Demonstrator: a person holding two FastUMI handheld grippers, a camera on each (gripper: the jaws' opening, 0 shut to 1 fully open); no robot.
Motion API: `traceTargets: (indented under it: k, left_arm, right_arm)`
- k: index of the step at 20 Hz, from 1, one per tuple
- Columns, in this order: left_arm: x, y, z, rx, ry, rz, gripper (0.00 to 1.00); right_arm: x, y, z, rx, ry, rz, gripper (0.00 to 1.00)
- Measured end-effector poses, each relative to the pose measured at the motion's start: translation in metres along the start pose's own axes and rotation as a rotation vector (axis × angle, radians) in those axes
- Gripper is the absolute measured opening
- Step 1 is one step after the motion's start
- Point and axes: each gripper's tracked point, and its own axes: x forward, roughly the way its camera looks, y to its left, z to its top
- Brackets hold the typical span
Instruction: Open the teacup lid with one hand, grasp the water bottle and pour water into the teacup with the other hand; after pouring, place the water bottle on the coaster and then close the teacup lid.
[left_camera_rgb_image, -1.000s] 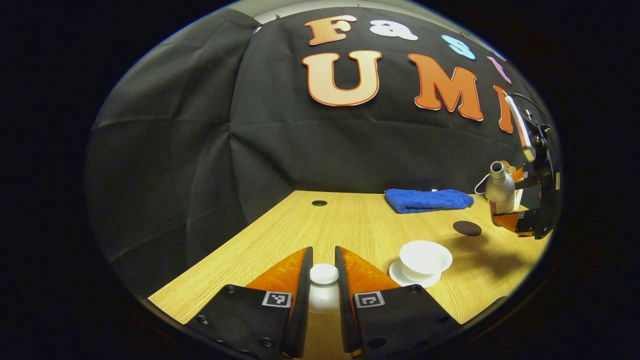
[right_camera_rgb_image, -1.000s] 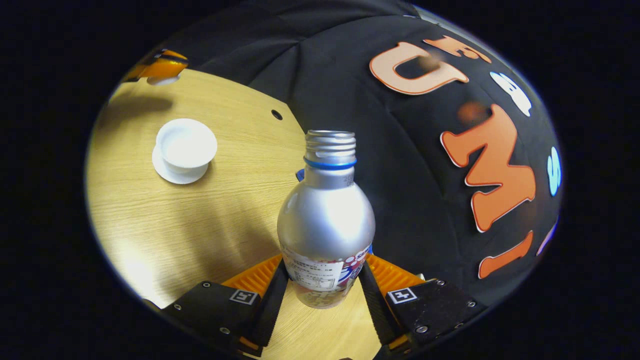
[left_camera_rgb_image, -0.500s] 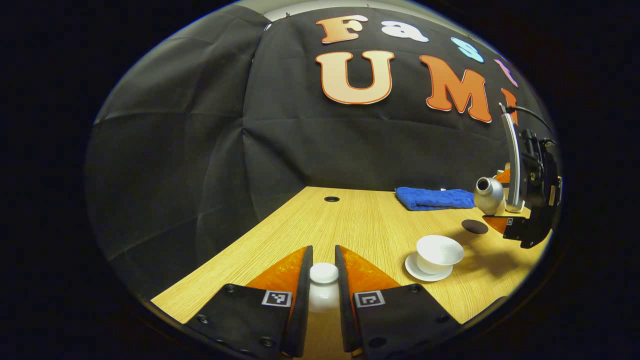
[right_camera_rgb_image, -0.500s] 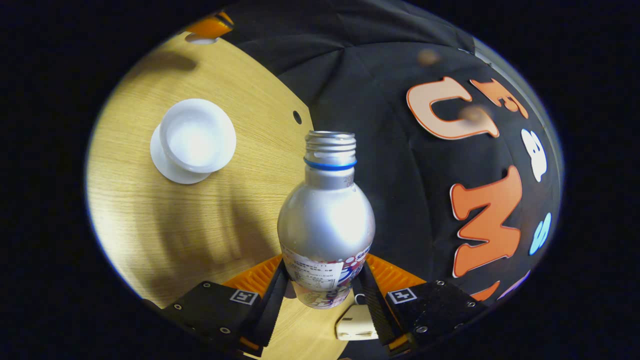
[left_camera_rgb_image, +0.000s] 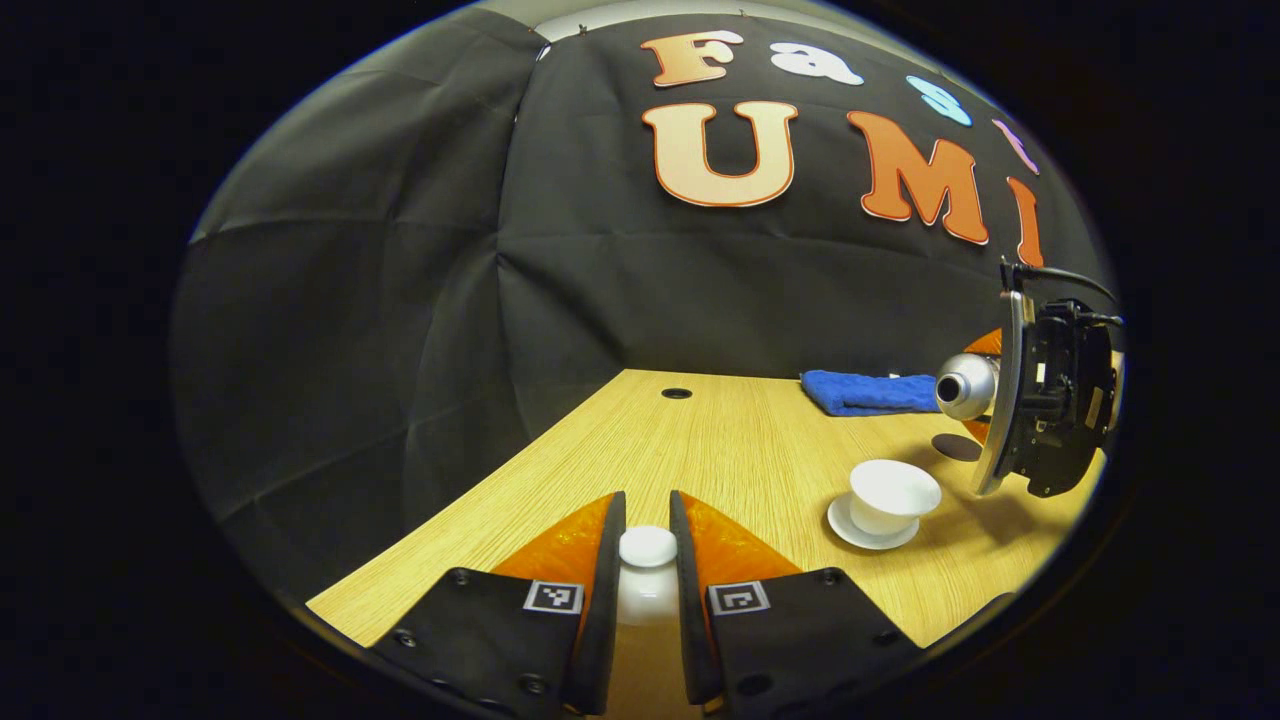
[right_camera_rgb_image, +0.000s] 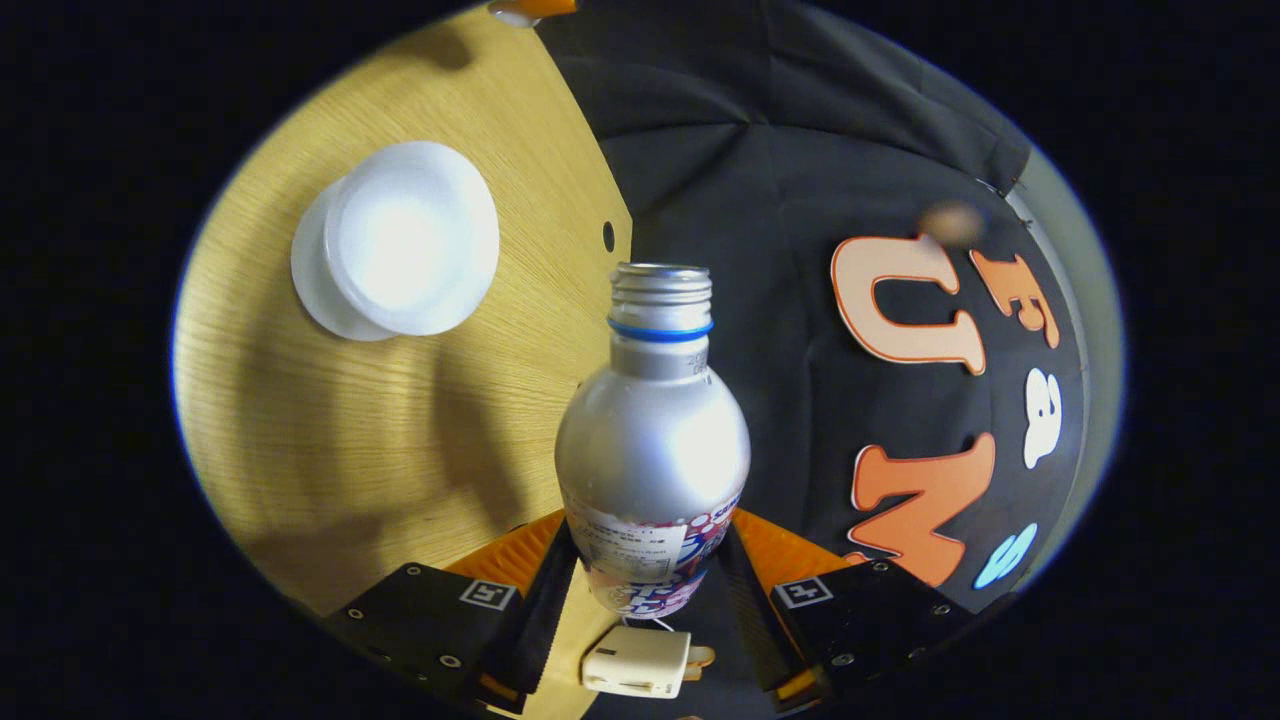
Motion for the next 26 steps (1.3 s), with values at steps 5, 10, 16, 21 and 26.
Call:
traceTargets:
  k: [5,10,16,21,26]
  left_arm:
    - [-0.005,0.000,0.005,0.009,-0.023,-0.001,0.31]
    - [-0.006,0.003,0.003,0.015,-0.021,0.004,0.31]
    - [-0.007,0.002,0.001,0.014,-0.018,0.001,0.27]
    - [-0.005,0.002,0.000,0.016,-0.016,-0.002,0.31]
    - [-0.004,0.002,-0.002,0.013,-0.013,-0.003,0.31]
  right_arm:
    - [0.006,-0.015,0.005,-0.121,-0.016,-0.088,0.79]
    - [0.006,-0.026,0.011,-0.190,-0.035,-0.149,0.78]
    - [0.010,-0.037,0.013,-0.265,-0.052,-0.202,0.78]
    - [0.012,-0.052,0.017,-0.329,-0.061,-0.272,0.78]
    - [0.013,-0.067,0.021,-0.357,-0.077,-0.316,0.78]
